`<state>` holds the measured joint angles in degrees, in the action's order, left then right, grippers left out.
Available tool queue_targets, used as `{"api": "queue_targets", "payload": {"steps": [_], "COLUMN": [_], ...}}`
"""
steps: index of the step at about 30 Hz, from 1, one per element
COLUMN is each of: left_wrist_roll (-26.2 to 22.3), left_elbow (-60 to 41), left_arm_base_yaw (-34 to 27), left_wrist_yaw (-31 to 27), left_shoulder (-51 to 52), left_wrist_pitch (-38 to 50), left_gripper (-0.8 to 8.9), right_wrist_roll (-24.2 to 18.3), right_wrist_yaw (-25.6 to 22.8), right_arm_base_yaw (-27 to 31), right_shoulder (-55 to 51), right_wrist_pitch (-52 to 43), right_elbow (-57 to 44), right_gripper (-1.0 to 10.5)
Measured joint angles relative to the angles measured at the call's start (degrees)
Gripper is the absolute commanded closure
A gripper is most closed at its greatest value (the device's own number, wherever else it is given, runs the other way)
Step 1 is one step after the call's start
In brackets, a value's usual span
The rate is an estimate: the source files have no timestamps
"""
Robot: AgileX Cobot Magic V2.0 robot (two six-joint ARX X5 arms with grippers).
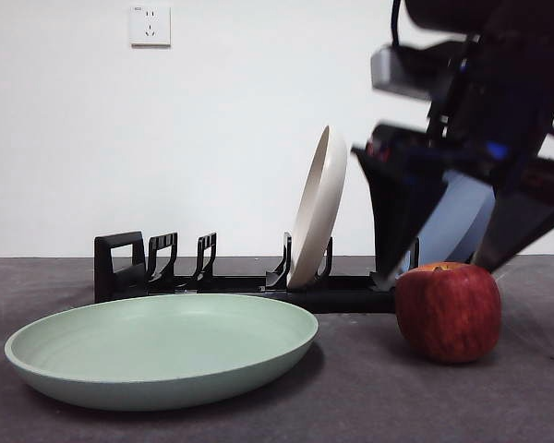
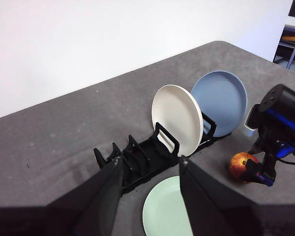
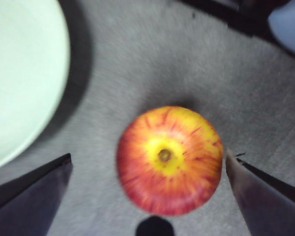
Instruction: Take the green plate from the plate rack,put the plate on the table,take the apple from the table,put the apple in the plate
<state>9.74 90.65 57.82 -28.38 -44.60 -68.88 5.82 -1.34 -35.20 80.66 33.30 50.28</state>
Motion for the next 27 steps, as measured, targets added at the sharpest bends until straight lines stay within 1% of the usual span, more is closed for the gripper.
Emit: {"api": "queue_targets", "payload": {"steps": [6, 9, 12, 16, 21, 22, 27], "left_wrist_roll": [0.4, 0.4, 0.4, 0.5, 0.9, 1.0, 1.8], "left_elbow": [0.0, 0.0, 0.0, 0.0, 0.0, 0.0, 0.0], "left_arm_base_yaw": [0.0, 0.0, 0.0, 0.0, 0.0, 0.0, 0.0], "left_wrist_yaw": [0.0, 0.0, 0.0, 0.0, 0.0, 0.0, 0.0], "left_shoulder": [0.0, 0.0, 0.0, 0.0, 0.0, 0.0, 0.0], "left_wrist_pitch": [-0.5, -0.5, -0.5, -0.6, -0.6, -0.7, -1.9], "left_gripper": [6.17, 6.17, 6.18, 6.18, 6.18, 6.18, 6.18], "right_wrist_roll": [0.0, 0.0, 0.0, 0.1, 0.2, 0.2, 0.2], "right_wrist_yaw": [-0.7, -1.8, -1.9, -1.9, -2.0, -2.0, -1.1], "right_arm_base_yaw": [0.0, 0.0, 0.0, 0.0, 0.0, 0.0, 0.0], "right_shoulder": [3.0, 3.8, 4.3, 4.4, 4.3, 4.3, 3.5], "right_wrist_pitch": [0.0, 0.0, 0.0, -0.1, 0.3, 1.0, 6.7], "right_elbow": [-0.1, -0.1, -0.1, -0.1, 0.0, 0.2, 3.0], "right_gripper": [3.7, 4.9, 5.5, 7.5, 9.4, 9.6, 9.6]}}
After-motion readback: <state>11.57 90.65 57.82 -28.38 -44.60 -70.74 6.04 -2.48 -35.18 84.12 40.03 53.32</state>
